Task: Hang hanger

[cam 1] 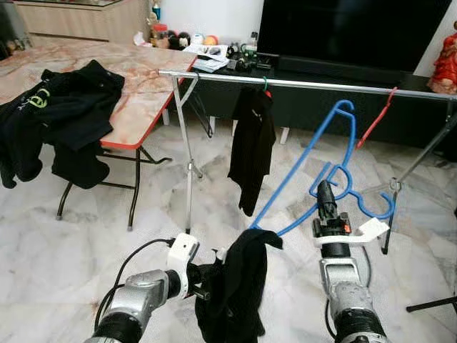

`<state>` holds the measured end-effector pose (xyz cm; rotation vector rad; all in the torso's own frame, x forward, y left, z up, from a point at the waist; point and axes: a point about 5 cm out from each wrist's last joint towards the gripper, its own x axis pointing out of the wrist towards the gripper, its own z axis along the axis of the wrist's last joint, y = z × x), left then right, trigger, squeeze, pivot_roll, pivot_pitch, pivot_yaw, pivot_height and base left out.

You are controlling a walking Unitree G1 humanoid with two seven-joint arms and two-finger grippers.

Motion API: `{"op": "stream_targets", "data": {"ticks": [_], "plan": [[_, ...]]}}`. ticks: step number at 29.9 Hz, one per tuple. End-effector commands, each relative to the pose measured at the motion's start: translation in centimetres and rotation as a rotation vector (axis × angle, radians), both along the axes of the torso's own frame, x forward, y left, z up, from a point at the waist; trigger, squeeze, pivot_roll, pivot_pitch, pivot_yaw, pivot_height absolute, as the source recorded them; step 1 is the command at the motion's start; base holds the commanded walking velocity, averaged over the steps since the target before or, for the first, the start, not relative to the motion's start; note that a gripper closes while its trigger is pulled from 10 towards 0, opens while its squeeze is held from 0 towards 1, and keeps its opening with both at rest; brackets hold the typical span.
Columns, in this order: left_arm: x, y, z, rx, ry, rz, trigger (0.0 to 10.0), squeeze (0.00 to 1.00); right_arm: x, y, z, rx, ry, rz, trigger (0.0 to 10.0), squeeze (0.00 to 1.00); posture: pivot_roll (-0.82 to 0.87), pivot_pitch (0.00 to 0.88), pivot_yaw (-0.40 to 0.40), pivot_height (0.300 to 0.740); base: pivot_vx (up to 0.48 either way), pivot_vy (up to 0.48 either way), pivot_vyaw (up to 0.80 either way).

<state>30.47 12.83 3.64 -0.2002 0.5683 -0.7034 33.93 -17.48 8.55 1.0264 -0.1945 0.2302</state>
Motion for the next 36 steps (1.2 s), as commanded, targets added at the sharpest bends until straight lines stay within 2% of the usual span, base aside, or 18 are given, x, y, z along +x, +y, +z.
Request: {"op": "stream_targets", "data": {"ticks": [1, 2, 5, 7, 8, 9, 10, 12, 14, 16, 21, 23, 26, 27, 33, 34, 35, 36], "plan": [[-0.1, -0.1, 0.3, -0.041, -0.005, -0.024, 0.0, 0.0, -0.3, -0.2, -1.3, -0.287, 0.127, -0.074, 10.0, 0.0, 0.1, 0.026, -0.037, 0.74, 0.0, 0.0, 0.0], [-0.3, -0.1, 0.4, -0.049, -0.004, -0.042, 0.0, 0.0, -0.5, -0.7, -1.7, -0.34, 0.162, -0.114, 10.0, 0.0, 0.11, 0.025, -0.037, 0.74, 0.0, 0.0, 0.0], [-0.8, 0.6, -0.1, -0.012, 0.009, -0.069, 0.0, 0.0, -1.1, -4.4, -2.1, -0.2, 0.294, -0.378, 10.0, 0.0, 0.11, 0.023, -0.037, 0.74, 0.0, 0.0, 0.0], [-1.0, 0.8, -0.4, -0.007, 0.014, -0.062, 0.0, 0.0, -1.4, -5.5, -2.5, -0.283, 0.375, -0.44, 10.0, 0.0, 0.1, 0.022, -0.036, 0.74, 0.0, 0.0, 0.0], [-1.1, 1.0, -0.6, -0.002, 0.017, -0.056, 0.0, 0.0, -1.5, -5.6, -3.0, -0.369, 0.438, -0.414, 10.0, 0.0, 0.1, 0.022, -0.036, 0.74, 0.0, 0.0, 0.0], [-1.1, 1.0, -0.6, -0.002, 0.017, -0.056, 0.0, 0.0, -1.5, -5.6, -3.0, -0.369, 0.438, -0.414, 10.0, 0.0, 0.1, 0.022, -0.036, 0.74, 0.0, 0.0, 0.0], [-1.1, 1.1, -0.7, 0.013, 0.016, -0.048, 0.0, 0.0, -1.5, -5.1, -3.5, -0.515, 0.493, -0.355, 10.0, 0.0, 0.1, 0.023, -0.034, 0.74, 0.0, 0.0, 0.0], [-1.1, 1.3, -0.9, 0.03, 0.012, -0.036, 0.0, 0.0, -1.6, -4.4, -4.0, -0.656, 0.529, -0.297, 10.0, 0.0, 0.11, 0.023, -0.034, 0.74, 0.0, 0.0, 0.0], [-1.0, 1.5, -1.0, 0.045, 0.007, -0.015, 0.0, 0.0, -2.1, -3.2, -5.7, -0.864, 0.65, -0.177, 10.0, 0.0, 0.1, 0.026, -0.036, 0.74, 0.0, 0.0, 0.0], [-0.9, 1.5, -1.0, 0.044, 0.004, -0.001, 0.0, 0.0, -2.8, -2.5, -7.1, -0.982, 0.736, -0.095, 10.0, 0.0, 0.1, 0.026, -0.038, 0.74, 0.0, 0.0, 0.0], [-0.8, 1.6, -0.9, 0.067, -0.007, 0.028, 0.0, 0.0, -3.7, -2.6, -8.2, -0.982, 0.815, -0.136, 10.0, 0.0, 0.11, 0.031, -0.038, 0.74, 0.0, 0.0, 0.0], [-0.6, 1.7, -0.8, 0.066, -0.021, 0.047, 0.0, 0.0, -3.9, -2.0, -8.5, -0.903, 0.827, -0.091, 10.0, 0.0, 0.1, 0.034, -0.037, 0.74, 0.0, 0.0, 0.0], [-0.5, 1.6, -0.6, 0.066, -0.035, 0.044, 0.0, 0.0, -3.9, -1.2, -8.8, -0.888, 0.831, -0.036, 10.0, 0.0, 0.1, 0.034, -0.037, 0.74, 0.0, 0.0, 0.0], [-0.4, 1.6, -0.5, 0.07, -0.045, 0.037, 0.0, 0.0, -3.9, -1.0, -8.8, -0.837, 0.847, -0.044, 10.0, 0.0, 0.1, 0.034, -0.037, 0.74, 0.0, 0.0, 0.0], [-0.2, 1.8, -0.4, 0.123, -0.067, 0.04, 0.2, 0.0, -3.3, -0.3, -8.5, -0.737, 0.874, -0.017, 10.0, 0.0, 0.11, 0.036, -0.039, 0.74, 0.0, 0.0, 0.0], [-0.1, 1.9, -0.4, 0.142, -0.072, 0.054, 6.4, 0.0, -3.1, -0.1, -8.3, -0.723, 0.865, -0.013, 10.0, 0.0, 0.11, 0.036, -0.039, 0.74, 0.0, 0.0, 0.0], [0.0, 2.0, -0.5, 0.165, -0.073, 0.073, 10.0, 0.0, -2.8, 0.2, -8.0, -0.705, 0.852, -0.009, 10.0, 0.0, 0.1, 0.035, -0.04, 0.74, 0.0, 0.0, 0.0], [0.0, 2.0, -0.5, 0.165, -0.073, 0.073, 10.0, 0.0, -2.8, 0.2, -8.0, -0.705, 0.852, -0.009, 10.0, 0.0, 0.1, 0.035, -0.04, 0.74, 0.0, 0.0, 0.0]]}}
